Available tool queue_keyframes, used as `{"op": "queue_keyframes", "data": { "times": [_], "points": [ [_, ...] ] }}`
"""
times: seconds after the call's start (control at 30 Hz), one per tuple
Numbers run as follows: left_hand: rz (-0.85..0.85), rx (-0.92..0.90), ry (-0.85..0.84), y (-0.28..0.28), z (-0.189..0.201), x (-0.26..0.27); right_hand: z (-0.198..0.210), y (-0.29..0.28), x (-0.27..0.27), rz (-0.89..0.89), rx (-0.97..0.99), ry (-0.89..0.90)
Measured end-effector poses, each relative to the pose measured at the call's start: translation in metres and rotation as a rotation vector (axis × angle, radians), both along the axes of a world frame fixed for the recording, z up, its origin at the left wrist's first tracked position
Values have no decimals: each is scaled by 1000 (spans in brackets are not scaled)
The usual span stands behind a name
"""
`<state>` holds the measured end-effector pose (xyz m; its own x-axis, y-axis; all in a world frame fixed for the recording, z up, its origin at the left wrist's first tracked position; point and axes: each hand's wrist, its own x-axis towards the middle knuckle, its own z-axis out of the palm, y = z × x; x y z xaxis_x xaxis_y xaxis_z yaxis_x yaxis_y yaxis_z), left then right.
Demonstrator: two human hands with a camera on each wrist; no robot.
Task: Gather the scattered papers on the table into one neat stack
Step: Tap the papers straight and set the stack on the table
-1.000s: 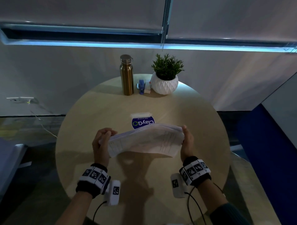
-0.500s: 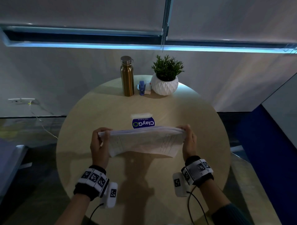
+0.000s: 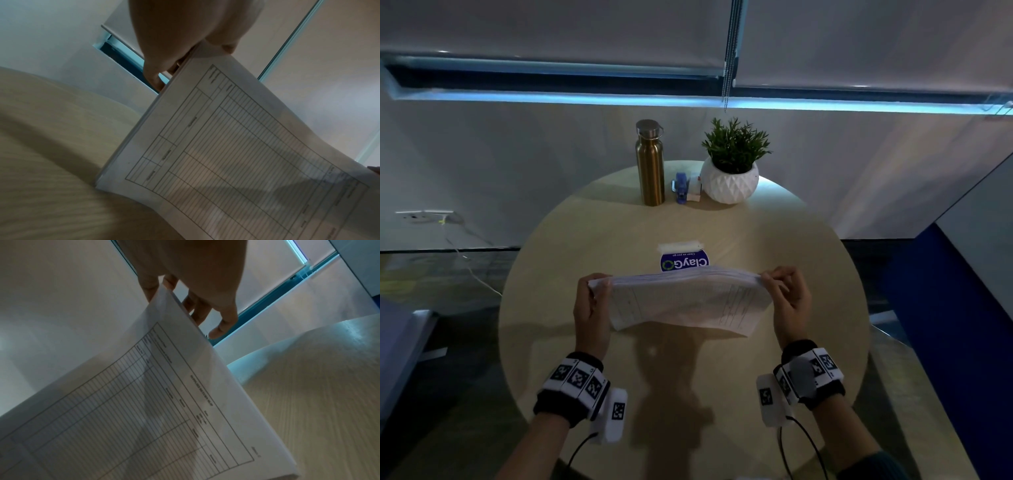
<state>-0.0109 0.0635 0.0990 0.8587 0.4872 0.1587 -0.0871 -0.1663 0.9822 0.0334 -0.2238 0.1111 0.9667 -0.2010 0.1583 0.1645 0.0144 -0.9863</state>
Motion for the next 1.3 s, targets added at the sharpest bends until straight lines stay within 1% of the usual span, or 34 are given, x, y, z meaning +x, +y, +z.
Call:
{"op": "queue_keyframes", "data": {
  "times": [0.1, 0.2, 0.23, 0.3, 0.37, 0.43, 0.5, 0.53, 0.67, 0.7, 0.77, 0.83, 0.9, 0.97, 1.07, 1.17, 1.3],
  "points": [
    [5, -6, -8, 2, -2, 2, 0, -4, 0, 8, 11, 0],
    [-13, -29, -22, 1, -2, 1, 1, -6, 1, 14, 114, 72],
    [-23, -39, -22, 1, -3, 1, 0, -8, 1, 39, 121, 108],
    [-69, -73, -32, 4, -3, 1, -6, -12, 1, 161, 76, 177],
    [-137, -95, -20, 12, -8, 2, -15, -17, -1, 285, -9, 256],
    [-204, -104, 26, 17, -12, 3, -22, -19, 1, 288, -100, 310],
    [-217, -133, 68, 16, -15, 5, -24, -17, 6, 244, -83, 347],
    [-194, -142, 102, 13, -15, 7, -23, -14, 10, 239, -58, 361],
    [-178, -92, 170, -2, -7, 18, -17, 5, 19, 221, -74, 383],
    [-150, -124, 177, -3, -6, 21, -16, 8, 20, 205, -69, 383],
    [-37, -210, 180, 1, -6, 25, -14, 7, 22, 197, -48, 380],
    [4, -176, 139, 7, -5, 25, -15, 3, 23, 219, -48, 366],
    [-19, -106, 104, 12, -8, 23, -18, -2, 21, 249, -30, 351],
    [-39, -78, 109, 13, -14, 21, -25, -7, 18, 247, -18, 341],
    [-77, -120, 157, 6, -20, 19, -36, -10, 17, 240, -25, 345],
    [-131, -189, 204, -1, -18, 17, -37, -7, 20, 304, -73, 348],
    [-93, -200, 224, 0, -20, 23, -41, -1, 22, 327, -119, 379]
  ]
}}
